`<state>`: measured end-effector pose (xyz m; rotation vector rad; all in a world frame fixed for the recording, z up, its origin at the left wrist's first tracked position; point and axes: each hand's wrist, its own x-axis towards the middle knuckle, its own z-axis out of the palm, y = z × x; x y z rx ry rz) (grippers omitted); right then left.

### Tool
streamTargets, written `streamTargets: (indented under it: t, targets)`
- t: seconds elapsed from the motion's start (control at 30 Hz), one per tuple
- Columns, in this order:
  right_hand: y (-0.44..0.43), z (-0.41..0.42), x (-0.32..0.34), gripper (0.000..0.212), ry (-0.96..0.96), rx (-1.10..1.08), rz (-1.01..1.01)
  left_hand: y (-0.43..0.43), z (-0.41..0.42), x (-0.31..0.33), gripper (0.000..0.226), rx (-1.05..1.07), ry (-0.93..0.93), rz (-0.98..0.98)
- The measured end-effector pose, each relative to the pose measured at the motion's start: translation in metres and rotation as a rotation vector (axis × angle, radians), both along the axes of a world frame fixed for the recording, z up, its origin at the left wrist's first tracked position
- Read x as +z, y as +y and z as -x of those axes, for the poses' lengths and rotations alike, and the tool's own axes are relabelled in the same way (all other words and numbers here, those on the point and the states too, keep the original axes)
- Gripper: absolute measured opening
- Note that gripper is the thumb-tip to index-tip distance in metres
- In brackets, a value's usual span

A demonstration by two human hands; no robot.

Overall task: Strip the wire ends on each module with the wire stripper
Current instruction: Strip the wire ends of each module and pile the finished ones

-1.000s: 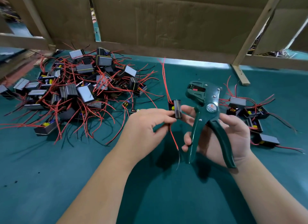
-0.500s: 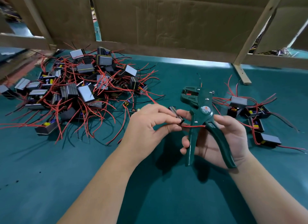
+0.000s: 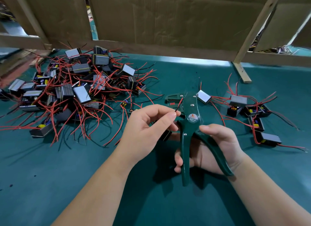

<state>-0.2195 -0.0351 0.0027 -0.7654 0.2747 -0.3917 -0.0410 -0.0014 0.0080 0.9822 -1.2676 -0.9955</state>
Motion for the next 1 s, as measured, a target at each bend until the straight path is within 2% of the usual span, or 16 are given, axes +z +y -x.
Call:
streamTargets:
  t: [0.1,0.2,0.23,0.37,0.43,0.5,0.53,0.57,0.63,0.7,0.77,0.87,1.0]
  targets:
    - [0.001,-0.002,0.000,0.048,0.008,-0.013,0.014,0.000,0.002,0.001,0.012,-0.062,0.226,-0.059]
    - [0.001,-0.001,0.000,0.048,0.026,-0.052,0.019,0.000,0.002,0.002,0.012,-0.067,0.266,-0.087]
    - [0.001,-0.001,0.000,0.051,0.046,-0.075,0.017,-0.001,0.000,0.000,0.012,-0.037,0.202,-0.075]
    - [-0.001,-0.001,0.002,0.066,0.096,-0.178,-0.011,-0.003,-0.005,-0.008,0.010,0.048,-0.307,0.072]
    - [-0.002,0.000,0.003,0.069,0.092,-0.243,-0.054,-0.003,-0.006,-0.008,0.021,-0.017,-0.309,0.054]
    - [-0.003,0.000,0.004,0.075,0.093,-0.316,-0.103,-0.005,-0.012,-0.008,0.045,-0.149,-0.195,-0.039]
    - [-0.004,0.001,0.004,0.077,0.100,-0.352,-0.127,-0.006,-0.017,-0.009,0.054,-0.226,-0.197,-0.089]
    - [-0.005,0.001,0.004,0.076,0.109,-0.381,-0.147,-0.007,-0.021,-0.010,0.059,-0.296,-0.260,-0.134]
    - [-0.005,0.002,0.004,0.070,0.122,-0.399,-0.176,-0.008,-0.025,-0.015,0.062,-0.363,-0.561,-0.147]
    - [-0.005,0.002,0.004,0.070,0.120,-0.374,-0.174,-0.007,-0.022,-0.019,0.061,-0.340,-0.774,-0.113]
    - [-0.004,0.002,0.004,0.074,0.111,-0.352,-0.155,-0.007,-0.019,-0.018,0.057,-0.318,-0.804,-0.071]
    - [-0.004,0.005,0.005,0.079,0.118,-0.387,-0.140,-0.007,-0.021,-0.016,0.033,-0.271,-0.811,0.014]
    - [-0.007,0.012,0.010,0.078,0.158,-0.500,-0.121,-0.008,-0.018,-0.016,0.022,-0.039,-1.006,0.054]
